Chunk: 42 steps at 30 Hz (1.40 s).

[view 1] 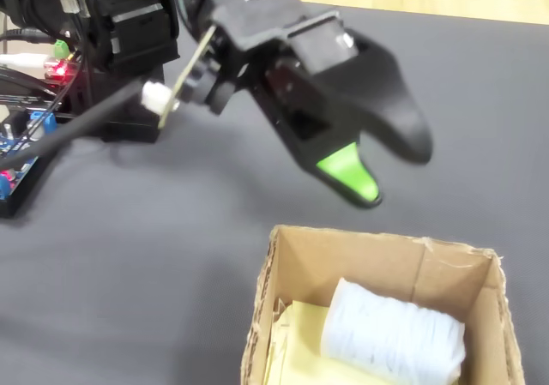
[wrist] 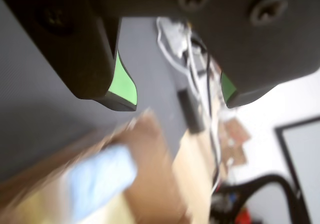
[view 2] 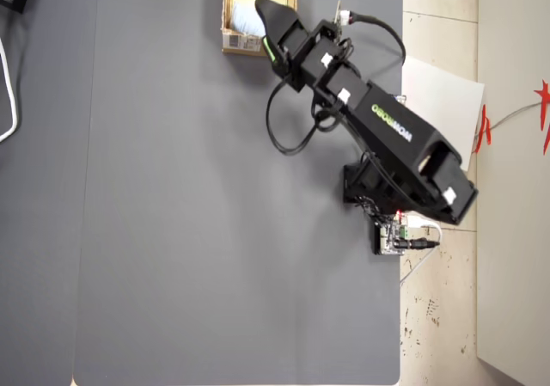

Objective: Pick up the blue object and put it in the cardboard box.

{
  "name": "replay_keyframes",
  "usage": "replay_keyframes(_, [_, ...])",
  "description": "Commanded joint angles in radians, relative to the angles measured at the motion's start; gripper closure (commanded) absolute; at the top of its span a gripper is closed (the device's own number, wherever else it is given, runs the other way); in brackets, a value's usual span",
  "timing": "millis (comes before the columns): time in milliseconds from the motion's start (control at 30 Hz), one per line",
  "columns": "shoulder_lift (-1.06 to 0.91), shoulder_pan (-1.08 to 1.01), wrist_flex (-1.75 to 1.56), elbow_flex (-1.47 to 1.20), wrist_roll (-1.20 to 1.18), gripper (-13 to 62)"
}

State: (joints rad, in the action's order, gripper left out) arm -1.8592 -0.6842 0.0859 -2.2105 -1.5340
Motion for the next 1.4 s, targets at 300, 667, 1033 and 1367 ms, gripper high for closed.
replay_keyframes(300, [-0.273, 0.314, -0.035, -0.189, -0.012, 15.9])
replay_keyframes(667, [-0.494, 0.492, -0.032, -0.469, -0.021, 16.0])
replay_keyframes(1033, [-0.511, 0.508, -0.086, -0.693, -0.095, 14.9])
replay_keyframes(1367, [-0.512, 0.517, -0.166, -0.874, -0.207, 15.3])
